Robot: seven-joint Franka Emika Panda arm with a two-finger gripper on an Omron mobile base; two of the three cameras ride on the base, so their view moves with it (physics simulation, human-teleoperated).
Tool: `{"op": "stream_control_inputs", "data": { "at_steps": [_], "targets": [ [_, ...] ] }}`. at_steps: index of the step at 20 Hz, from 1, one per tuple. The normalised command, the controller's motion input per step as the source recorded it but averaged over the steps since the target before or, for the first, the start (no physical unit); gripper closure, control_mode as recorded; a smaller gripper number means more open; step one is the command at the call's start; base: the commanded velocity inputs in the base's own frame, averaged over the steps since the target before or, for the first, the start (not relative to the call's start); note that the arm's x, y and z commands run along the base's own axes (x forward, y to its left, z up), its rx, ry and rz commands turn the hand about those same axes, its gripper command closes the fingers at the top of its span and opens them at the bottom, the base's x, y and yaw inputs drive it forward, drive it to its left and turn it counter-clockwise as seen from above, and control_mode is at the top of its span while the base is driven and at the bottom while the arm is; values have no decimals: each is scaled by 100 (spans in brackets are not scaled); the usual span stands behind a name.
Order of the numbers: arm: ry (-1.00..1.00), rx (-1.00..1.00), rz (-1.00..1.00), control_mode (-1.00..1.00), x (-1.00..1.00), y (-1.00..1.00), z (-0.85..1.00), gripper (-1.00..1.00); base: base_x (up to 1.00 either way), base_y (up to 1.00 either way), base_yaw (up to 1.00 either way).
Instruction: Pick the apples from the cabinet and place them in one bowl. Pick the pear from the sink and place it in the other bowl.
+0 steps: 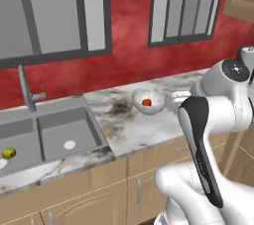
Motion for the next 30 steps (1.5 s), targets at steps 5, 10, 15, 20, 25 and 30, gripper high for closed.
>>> {"op": "stream_control_inputs", "data": {
  "at_steps": [5, 10, 15, 20, 25, 30],
  "targets": [
    [0, 0, 0, 100, 0, 0, 0, 100, 0, -66, 6],
    [0, 0, 0, 100, 0, 0, 0, 100, 16, -1, 28],
    [0, 0, 0, 100, 0, 0, 0, 100, 1, 35, 38],
    [0, 0, 0, 100, 0, 0, 0, 100, 37, -19, 5],
    [0, 0, 0, 100, 0, 0, 0, 100, 79, -15, -21],
    [0, 0, 0, 100, 0, 0, 0, 100, 92, 0, -33]
  ]
}}
